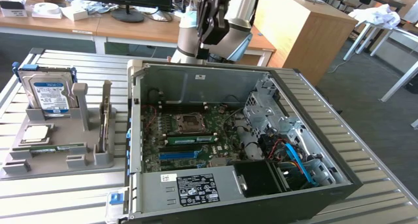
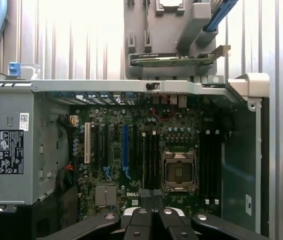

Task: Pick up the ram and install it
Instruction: 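Press down the ram until it locks into place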

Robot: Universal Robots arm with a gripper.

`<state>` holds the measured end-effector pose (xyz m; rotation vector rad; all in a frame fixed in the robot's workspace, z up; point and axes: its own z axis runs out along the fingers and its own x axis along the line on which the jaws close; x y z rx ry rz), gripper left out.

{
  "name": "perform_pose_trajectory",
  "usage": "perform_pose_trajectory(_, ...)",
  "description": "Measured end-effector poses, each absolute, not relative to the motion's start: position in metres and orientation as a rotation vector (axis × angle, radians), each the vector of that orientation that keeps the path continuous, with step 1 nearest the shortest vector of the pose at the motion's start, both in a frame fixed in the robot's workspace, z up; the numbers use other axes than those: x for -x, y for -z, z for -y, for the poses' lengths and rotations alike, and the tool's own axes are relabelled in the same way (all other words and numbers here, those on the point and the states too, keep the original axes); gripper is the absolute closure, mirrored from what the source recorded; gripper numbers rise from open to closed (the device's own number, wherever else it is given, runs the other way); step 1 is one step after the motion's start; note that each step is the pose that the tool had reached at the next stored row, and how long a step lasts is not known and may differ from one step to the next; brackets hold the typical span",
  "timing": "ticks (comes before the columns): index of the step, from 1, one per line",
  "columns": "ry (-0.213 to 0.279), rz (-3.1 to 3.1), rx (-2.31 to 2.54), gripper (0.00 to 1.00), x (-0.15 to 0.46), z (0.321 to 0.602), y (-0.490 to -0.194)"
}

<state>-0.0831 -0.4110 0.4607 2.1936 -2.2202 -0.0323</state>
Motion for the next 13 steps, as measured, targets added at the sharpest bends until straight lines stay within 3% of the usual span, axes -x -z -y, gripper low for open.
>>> perform_pose_trajectory(13,0.032,2.220,-2.194,0.90,0.083,0.411,-0.437)
